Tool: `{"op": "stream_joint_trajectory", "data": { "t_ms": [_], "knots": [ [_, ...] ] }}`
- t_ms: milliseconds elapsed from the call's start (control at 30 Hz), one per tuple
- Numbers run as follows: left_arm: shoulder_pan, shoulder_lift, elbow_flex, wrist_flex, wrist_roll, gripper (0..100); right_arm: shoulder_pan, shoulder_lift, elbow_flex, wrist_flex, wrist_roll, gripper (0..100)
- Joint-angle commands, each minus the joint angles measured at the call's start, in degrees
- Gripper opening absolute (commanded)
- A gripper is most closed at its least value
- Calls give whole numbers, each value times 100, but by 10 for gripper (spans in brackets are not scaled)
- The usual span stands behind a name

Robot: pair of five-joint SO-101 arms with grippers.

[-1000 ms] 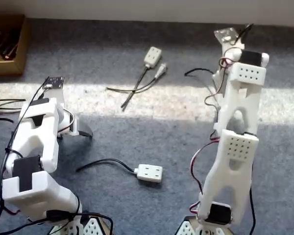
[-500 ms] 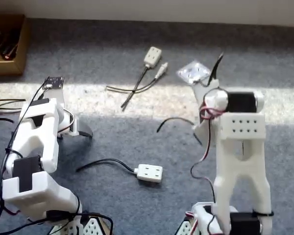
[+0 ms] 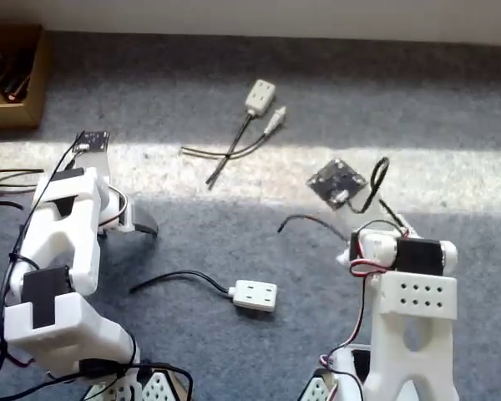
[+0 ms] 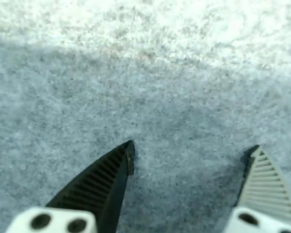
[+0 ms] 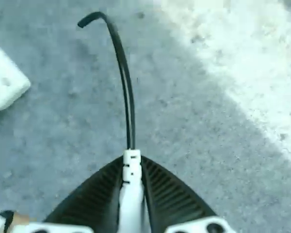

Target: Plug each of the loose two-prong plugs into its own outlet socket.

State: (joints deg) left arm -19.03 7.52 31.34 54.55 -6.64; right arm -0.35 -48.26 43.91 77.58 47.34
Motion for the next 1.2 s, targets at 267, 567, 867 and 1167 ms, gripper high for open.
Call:
{"op": "stream_joint_trajectory", "data": {
  "t_ms": [267,567,867,1167],
  "knots": [
    [127,-13,4,-141,9,361,101,426,110,-743,-3174,6],
    [127,-4,4,-149,9,361,-409,426,945,-1578,-3675,6],
    [127,-4,4,-149,9,361,-435,426,1156,-1499,-3077,281],
    [127,-4,4,-149,9,361,-286,426,1147,-1174,-2374,336]
  ]
}}
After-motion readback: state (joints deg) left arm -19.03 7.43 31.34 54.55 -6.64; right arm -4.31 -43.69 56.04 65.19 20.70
